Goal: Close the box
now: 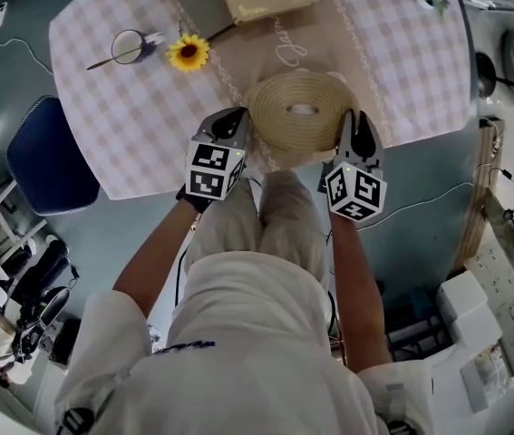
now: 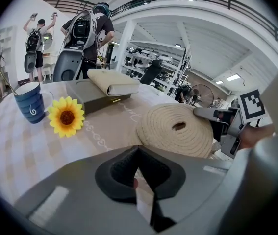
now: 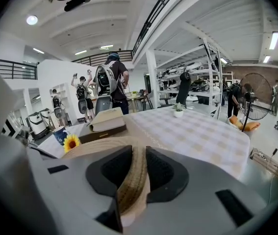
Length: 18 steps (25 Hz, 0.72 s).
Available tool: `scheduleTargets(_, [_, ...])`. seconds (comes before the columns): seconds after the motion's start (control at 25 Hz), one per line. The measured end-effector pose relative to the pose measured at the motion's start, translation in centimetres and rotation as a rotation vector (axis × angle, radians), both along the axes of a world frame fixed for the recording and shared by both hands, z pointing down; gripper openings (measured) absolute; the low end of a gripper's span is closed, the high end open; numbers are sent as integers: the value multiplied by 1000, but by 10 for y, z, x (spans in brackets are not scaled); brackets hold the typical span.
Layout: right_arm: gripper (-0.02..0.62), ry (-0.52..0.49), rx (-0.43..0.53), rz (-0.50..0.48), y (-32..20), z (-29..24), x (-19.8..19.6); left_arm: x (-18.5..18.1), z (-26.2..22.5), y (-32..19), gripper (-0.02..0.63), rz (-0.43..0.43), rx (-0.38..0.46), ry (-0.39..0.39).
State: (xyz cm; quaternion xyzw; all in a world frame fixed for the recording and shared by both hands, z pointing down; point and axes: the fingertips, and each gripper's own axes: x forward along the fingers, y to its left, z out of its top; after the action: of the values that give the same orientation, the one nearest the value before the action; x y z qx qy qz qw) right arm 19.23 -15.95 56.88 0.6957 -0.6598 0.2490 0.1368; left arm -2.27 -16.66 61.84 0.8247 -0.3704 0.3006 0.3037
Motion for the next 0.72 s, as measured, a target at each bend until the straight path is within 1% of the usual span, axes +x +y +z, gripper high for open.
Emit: scheduleTargets(0.72, [92,5,-25,-7,3,15,-2,-3,-8,-9,2,-38,17,5])
